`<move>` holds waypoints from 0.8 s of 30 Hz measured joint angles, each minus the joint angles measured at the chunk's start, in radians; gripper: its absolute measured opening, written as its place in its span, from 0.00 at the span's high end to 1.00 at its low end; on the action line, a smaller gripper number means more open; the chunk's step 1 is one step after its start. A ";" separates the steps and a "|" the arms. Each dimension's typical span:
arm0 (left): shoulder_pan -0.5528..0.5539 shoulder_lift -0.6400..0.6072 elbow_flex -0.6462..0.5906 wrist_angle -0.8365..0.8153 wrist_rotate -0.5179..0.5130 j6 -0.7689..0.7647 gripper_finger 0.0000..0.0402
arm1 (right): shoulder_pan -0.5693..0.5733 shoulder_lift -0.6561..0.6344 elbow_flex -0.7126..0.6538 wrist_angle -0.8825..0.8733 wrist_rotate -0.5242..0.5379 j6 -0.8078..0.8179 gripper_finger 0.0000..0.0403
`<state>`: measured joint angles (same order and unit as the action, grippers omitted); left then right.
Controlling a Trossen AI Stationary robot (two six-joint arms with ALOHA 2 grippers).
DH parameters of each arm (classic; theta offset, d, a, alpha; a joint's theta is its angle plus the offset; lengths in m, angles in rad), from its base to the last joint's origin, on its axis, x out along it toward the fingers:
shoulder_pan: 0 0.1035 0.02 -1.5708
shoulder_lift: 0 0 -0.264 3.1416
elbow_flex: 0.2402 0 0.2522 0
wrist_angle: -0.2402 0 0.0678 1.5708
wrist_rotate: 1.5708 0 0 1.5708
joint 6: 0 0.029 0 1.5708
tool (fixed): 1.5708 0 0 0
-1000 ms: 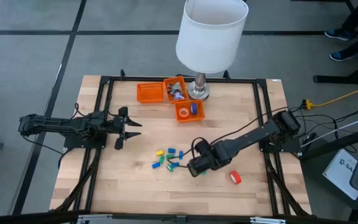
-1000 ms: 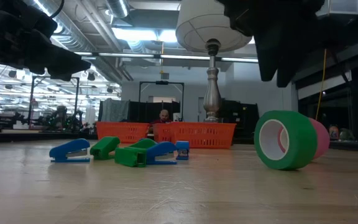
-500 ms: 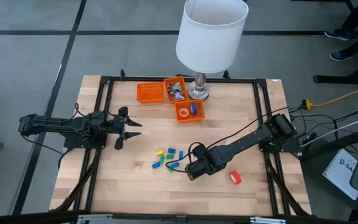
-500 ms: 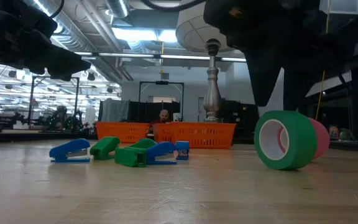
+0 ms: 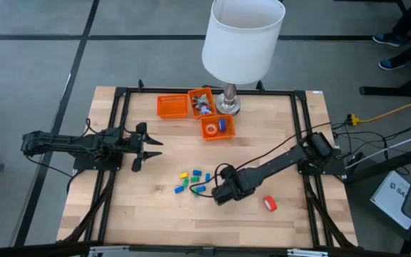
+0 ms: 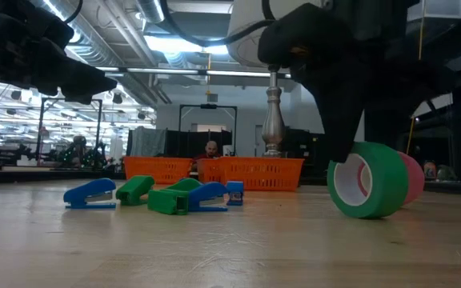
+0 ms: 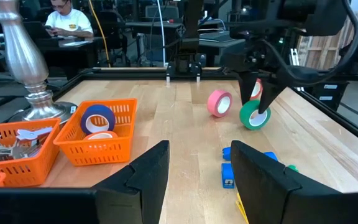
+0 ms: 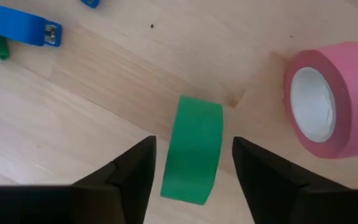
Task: Pick and place Stapler, Stapler remover, tape
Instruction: Put the green tape into the bottom right orange basket
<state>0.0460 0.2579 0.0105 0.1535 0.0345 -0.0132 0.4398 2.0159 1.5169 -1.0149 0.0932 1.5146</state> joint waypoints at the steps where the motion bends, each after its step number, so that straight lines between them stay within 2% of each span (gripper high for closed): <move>1: 0.000 0.000 0.000 0.000 0.000 0.000 0.58 | -0.001 0.000 0.000 0.000 -0.001 0.000 0.50; 9: 0.000 0.000 0.000 0.000 0.000 0.000 0.58 | -0.025 0.000 0.000 0.010 -0.001 0.000 0.74; 24: 0.000 0.000 0.000 0.000 0.000 0.000 0.58 | -0.124 0.000 0.018 0.034 0.000 -0.068 0.74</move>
<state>0.0460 0.2578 0.0105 0.1535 0.0345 -0.0132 0.3160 2.0159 1.5347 -0.9812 0.0929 1.4463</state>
